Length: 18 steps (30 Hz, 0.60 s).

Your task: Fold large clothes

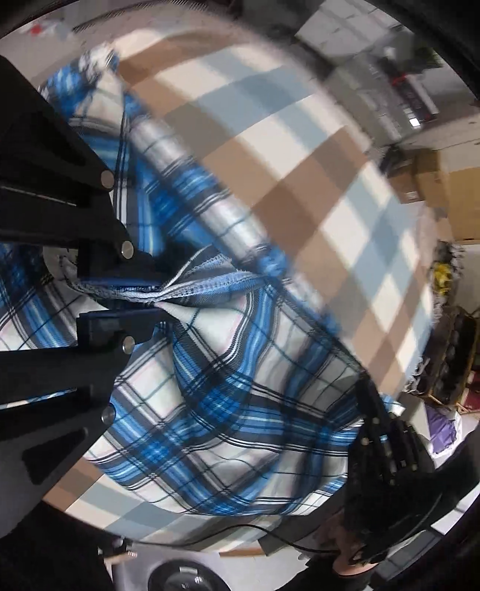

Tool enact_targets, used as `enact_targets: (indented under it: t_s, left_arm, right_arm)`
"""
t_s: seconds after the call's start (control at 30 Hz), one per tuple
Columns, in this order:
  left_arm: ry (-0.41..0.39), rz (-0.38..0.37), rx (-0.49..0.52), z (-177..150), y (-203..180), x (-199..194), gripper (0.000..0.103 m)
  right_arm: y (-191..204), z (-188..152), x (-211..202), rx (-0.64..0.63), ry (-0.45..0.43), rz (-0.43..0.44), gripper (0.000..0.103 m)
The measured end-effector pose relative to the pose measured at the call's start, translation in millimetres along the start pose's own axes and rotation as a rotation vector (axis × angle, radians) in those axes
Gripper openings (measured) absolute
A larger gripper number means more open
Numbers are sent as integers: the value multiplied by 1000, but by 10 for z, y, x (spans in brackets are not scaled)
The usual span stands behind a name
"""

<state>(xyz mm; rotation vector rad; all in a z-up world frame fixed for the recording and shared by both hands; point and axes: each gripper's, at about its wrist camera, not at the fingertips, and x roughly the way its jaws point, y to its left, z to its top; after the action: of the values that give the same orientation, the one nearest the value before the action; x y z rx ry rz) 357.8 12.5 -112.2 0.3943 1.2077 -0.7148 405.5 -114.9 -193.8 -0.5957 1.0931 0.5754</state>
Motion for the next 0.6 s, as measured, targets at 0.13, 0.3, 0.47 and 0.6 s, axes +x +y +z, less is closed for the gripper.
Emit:
enact_targets:
  t_s: [0.13, 0.3, 0.47, 0.6]
  left_arm:
    - [-42, 93, 1, 253, 88, -160, 5]
    - [11, 306, -80, 446, 479, 1, 27]
    - [67, 364, -302, 194, 1016, 82, 31]
    - [25, 367, -431, -218, 1136, -245, 31]
  right_arm:
    - [-142, 8, -289, 106, -131, -65, 2]
    - [-450, 136, -132, 253, -96, -146, 2]
    - [-511, 16, 290, 304, 11, -194, 6]
    - [-506, -165, 52, 377, -50, -183, 28]
